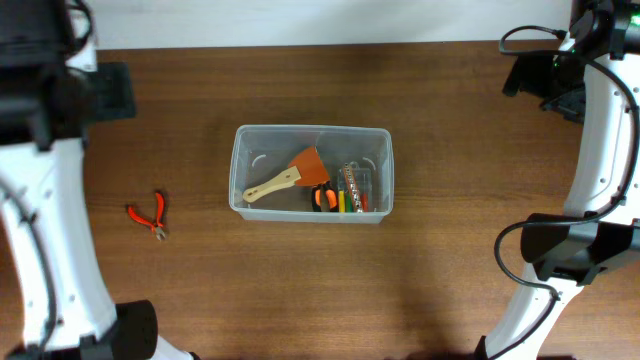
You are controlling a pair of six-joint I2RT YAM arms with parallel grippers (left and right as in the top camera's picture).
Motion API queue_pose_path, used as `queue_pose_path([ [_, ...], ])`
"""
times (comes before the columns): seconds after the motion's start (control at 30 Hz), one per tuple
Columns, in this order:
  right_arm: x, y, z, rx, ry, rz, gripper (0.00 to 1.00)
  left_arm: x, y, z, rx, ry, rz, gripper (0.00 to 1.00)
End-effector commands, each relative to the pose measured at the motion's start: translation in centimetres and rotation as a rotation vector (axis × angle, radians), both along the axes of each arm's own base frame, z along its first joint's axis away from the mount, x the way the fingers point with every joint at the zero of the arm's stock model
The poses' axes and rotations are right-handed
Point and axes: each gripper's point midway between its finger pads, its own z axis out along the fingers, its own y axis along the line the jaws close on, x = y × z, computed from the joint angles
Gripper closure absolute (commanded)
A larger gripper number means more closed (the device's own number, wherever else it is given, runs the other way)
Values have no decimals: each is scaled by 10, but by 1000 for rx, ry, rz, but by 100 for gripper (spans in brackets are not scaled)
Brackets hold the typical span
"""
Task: Pack container
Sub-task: 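Lift the left gripper and move it over the red-black pliers, then lower the left gripper and grasp the red-black pliers handle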
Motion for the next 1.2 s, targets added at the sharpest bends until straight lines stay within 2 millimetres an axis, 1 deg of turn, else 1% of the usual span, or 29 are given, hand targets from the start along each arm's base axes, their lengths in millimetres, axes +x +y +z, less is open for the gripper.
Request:
queue_pose_path([
  [0.0, -1, -1, 5, -8, -13, 0, 1, 6, -5, -43, -22, 75, -42, 24],
  [0.13, -1, -1, 5, -8, -13, 0, 1, 4, -7, -87, -35, 113, -47, 23],
  [0.17, -1, -1, 5, -8, -13, 0, 1, 0, -7, -106, -38, 133, -46, 23],
  [0.23, -1, -1, 5, -8, -13, 0, 1, -5, -6, -129, -41, 158, -42, 21],
  [0.3, -1, -1, 5, -8, -13, 0, 1, -12, -4, -159, -47, 204, -33, 19],
  [0.33, -1, -1, 5, -8, -13, 0, 1, -17, 0, -179, -52, 232, -21, 13],
  [0.37, -1, -1, 5, -8, -13, 0, 1, -20, 5, -192, -56, 247, -8, 7],
  [0.47, -1, -1, 5, -8, -13, 0, 1, -33, 22, -218, -76, 279, 44, 6],
  [0.57, -1, -1, 5, -8, -13, 0, 2, -48, 38, -237, -160, 301, 73, 6],
  [0.73, -1, -1, 5, -8, -12, 0, 1, -51, 44, -249, -236, 286, 25, 6],
  [0.87, -1, -1, 5, -8, -13, 0, 1, -50, 38, -261, -269, 294, -25, 5],
  [0.93, -1, -1, 5, -8, -13, 0, 1, -48, 35, -269, -287, 309, -47, 7],
  [1.17, -1, -1, 5, -8, -13, 0, 1, -45, 28, -306, -318, 389, -79, 10],
])
